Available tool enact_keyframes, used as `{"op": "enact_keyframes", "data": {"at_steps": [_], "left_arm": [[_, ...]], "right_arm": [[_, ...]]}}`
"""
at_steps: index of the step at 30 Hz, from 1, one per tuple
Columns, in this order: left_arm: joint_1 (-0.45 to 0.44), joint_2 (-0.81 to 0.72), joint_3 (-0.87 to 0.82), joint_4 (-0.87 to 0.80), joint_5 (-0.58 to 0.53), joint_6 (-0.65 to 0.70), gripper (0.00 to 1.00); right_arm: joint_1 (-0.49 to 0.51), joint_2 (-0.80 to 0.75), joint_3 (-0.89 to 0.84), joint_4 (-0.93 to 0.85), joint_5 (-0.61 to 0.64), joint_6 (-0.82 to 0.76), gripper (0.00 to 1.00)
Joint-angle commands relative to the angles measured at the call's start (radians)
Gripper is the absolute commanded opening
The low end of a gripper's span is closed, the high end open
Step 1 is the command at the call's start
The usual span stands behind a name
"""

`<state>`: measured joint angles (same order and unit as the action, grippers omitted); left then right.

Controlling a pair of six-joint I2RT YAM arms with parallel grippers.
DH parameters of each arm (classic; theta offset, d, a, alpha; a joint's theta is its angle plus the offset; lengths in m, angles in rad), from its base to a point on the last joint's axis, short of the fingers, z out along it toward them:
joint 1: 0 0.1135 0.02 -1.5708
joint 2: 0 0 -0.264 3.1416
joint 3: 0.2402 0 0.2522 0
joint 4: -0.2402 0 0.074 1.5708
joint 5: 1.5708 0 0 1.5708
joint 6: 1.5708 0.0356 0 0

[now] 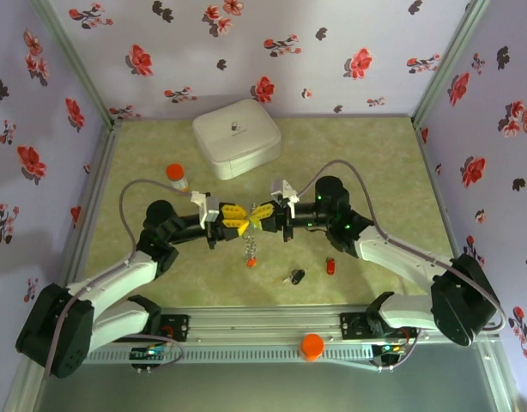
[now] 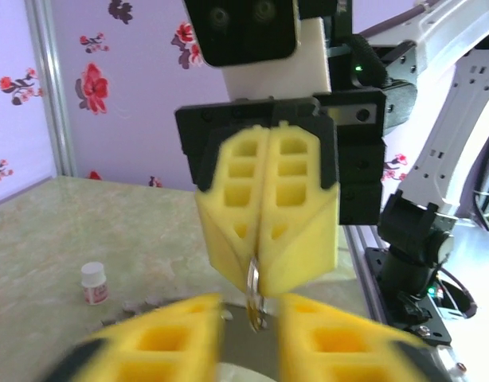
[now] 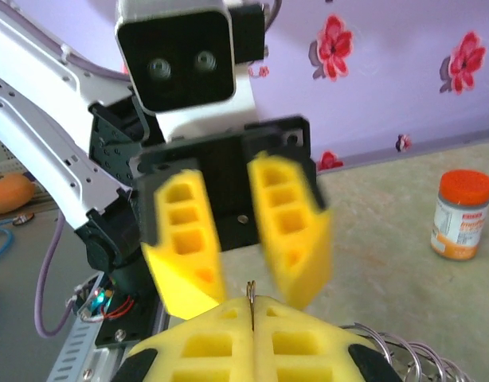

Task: Put the keys on the keyring

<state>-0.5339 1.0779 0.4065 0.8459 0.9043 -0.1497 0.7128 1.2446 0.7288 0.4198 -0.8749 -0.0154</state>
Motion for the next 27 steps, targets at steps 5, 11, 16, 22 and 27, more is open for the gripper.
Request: {"op": "enact_keyframes", "data": {"at_steps": [5, 11, 16, 22, 27], "left_arm": [[-0.004, -0.123, 0.076, -0.459, -0.061, 0.273, 0.41], [-0.018, -0.125, 0.160, -0.691, -0.052, 0.399, 0.33], [-0.030, -0.091, 0.194, -0.689, -0.017, 0.395, 0.29], [-0.047, -0.060, 0.199, -0.674, 0.018, 0.391, 0.29], [-0.055, -0.049, 0.203, -0.688, 0.019, 0.403, 0.28]], "right_arm": [[0.017, -0.035, 0.250, -0.659, 0.095, -0.393, 0.00], [0.069, 0.063, 0.477, -1.080, 0.244, -0.607, 0.00], [0.102, 0.126, 0.595, -1.206, 0.288, -0.677, 0.00], [0.135, 0.203, 0.709, -1.317, 0.341, -0.738, 0.00], [0.148, 0.220, 0.739, -1.325, 0.344, -0.748, 0.00]]}}
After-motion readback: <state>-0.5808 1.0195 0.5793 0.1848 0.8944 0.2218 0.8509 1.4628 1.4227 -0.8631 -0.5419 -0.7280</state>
